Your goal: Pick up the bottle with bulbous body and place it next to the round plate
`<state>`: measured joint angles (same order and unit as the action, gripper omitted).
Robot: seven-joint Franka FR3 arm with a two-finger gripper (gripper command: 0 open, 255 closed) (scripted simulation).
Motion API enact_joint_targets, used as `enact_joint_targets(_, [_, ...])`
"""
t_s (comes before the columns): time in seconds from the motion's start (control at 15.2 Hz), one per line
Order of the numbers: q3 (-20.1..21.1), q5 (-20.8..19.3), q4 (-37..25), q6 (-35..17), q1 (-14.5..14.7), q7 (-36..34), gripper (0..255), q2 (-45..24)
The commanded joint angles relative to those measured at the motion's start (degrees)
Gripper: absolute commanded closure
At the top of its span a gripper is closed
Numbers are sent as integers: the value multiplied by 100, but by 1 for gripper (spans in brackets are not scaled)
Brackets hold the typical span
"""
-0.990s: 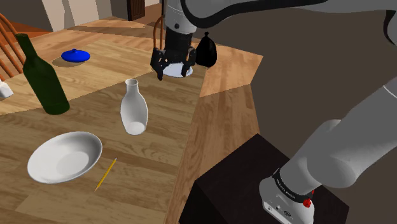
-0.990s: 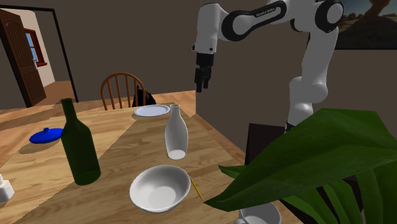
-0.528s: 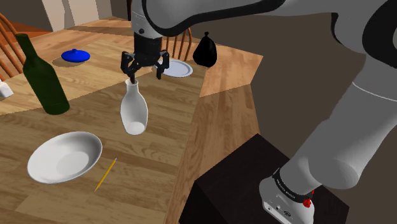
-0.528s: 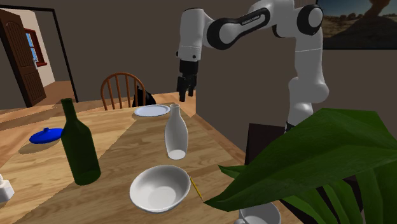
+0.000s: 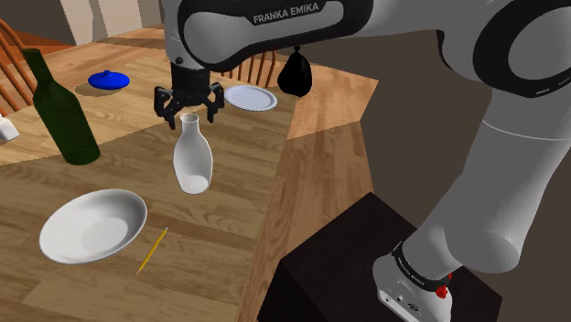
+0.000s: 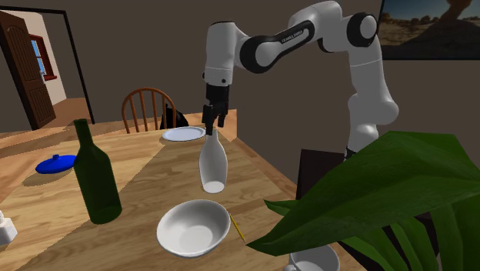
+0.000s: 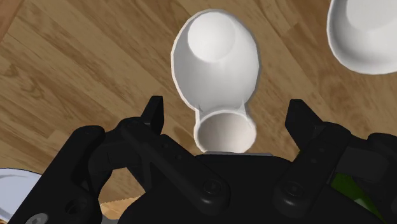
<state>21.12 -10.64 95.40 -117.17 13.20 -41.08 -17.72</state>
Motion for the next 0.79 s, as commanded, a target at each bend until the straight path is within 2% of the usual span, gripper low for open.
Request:
enact_joint_targets(0.0, [-14,-37,63,-135,6,-22,0,-75])
enact_joint_targets(0.59, [-25,-62,117,-234,9,-38,0,-124])
enact_joint_targets(0.66, [-25,-62,117,-234,9,-38,255,-124])
enact_joint_targets(0.73, [-25,-62,117,-234,9,-38,255,-124])
